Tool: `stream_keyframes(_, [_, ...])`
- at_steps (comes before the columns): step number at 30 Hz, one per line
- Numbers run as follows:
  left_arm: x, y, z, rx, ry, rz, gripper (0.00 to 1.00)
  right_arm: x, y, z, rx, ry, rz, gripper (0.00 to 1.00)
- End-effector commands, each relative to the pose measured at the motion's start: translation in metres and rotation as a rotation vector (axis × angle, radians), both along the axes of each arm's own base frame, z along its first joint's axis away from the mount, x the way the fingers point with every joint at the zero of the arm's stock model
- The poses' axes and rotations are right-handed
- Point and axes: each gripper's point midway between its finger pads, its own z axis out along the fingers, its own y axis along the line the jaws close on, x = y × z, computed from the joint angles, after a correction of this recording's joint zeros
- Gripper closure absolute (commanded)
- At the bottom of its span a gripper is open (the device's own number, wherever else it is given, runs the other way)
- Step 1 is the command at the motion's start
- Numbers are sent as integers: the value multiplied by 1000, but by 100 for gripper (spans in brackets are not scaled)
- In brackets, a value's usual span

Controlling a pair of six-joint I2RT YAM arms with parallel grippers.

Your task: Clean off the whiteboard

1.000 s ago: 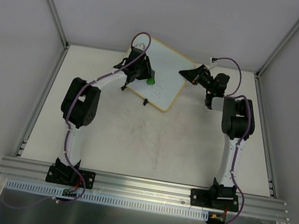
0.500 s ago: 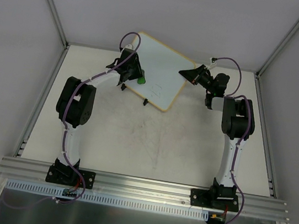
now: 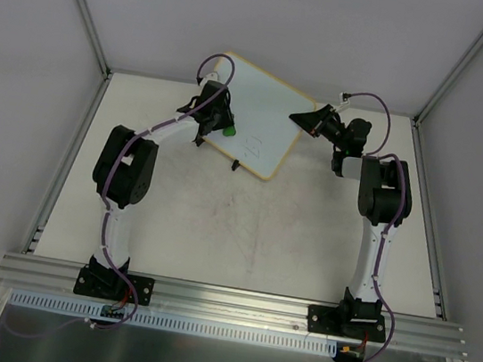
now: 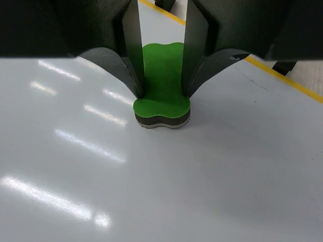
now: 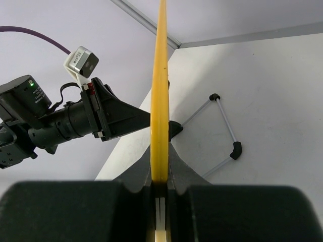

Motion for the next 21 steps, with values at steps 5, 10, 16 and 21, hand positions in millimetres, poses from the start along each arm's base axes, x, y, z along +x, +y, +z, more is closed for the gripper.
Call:
stream_keyframes(5, [-30,-61,-19,152,27,-225,100,-26,12,66,36,-249,102,100])
stream_keyframes(10, [-41,-96,-16,208,-19,-347,100,-26,12,67,37,-252,101,100])
stream_keyframes(16, [-59,-134,-29,202,-16,-447,100,-26,12,68,40,-253,104,100])
stream_keyframes(21, [-62,-139,-37,207,-14,-454,100,-26,11,70,42,-257,103,100])
